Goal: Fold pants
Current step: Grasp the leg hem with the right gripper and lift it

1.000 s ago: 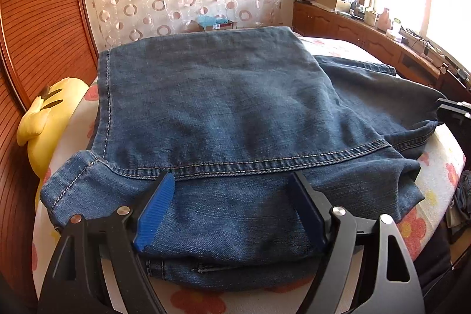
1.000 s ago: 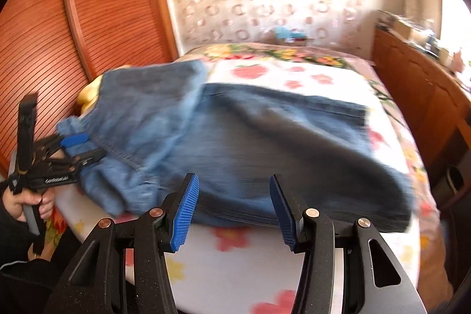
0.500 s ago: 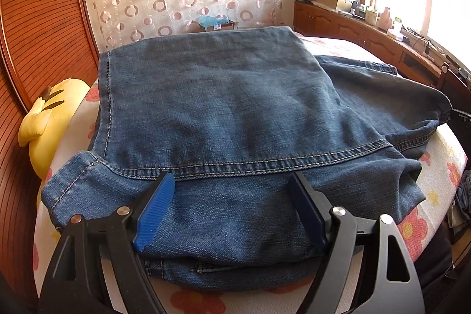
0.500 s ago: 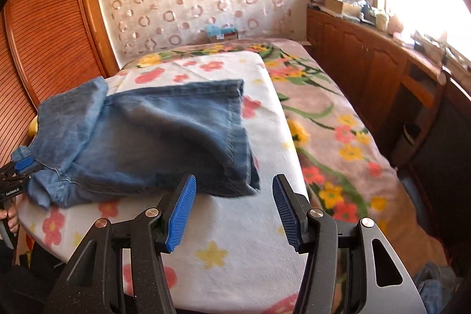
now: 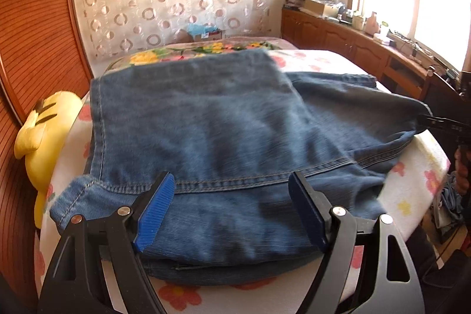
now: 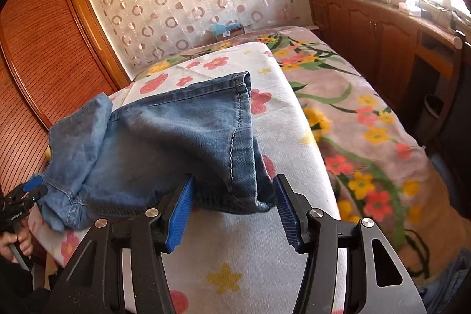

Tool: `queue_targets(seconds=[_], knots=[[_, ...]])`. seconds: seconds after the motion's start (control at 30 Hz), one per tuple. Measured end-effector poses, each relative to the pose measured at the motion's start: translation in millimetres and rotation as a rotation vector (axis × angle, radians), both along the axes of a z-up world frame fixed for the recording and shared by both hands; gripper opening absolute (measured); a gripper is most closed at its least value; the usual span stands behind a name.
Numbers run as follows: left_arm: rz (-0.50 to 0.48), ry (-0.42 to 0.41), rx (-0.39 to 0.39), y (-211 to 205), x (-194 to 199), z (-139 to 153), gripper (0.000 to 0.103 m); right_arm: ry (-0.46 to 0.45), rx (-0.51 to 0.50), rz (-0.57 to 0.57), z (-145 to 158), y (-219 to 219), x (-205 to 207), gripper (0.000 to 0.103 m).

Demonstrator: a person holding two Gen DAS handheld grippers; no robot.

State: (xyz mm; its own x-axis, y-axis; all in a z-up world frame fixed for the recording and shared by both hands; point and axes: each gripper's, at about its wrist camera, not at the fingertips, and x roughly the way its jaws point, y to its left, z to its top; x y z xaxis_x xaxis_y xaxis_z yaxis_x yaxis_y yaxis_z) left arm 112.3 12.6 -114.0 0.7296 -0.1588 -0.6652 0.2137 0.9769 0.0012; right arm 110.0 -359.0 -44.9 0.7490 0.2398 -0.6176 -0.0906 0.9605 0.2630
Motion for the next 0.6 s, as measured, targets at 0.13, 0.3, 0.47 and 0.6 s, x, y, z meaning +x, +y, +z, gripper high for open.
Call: queue_targets(seconds=[0.13,0.3,0.47,0.6], knots=[[-0.016,-0.015,-0.003,-5.4,-2.5,7.6,0.080,-0.016,-0.027,0.003,1.4,7.6,1.6,0.022],[-0.017,-0.029,0.001,-7.1,-3.5,14.8,0.080,-0.067,-0.038,0.039,18.2,17.2,2.9,0.019],[0.007,-0.054,-0.010,2.8,-7.2,24.1,0.080,-0.157,-0.085,0.124,58.8,49.2,11.6,0.019],[0.029,-0.077,-0.019,16.0,-12.8,32.9,0.080,-0.252,-0.129,0.252,99.3,102.9,18.6,0.019]])
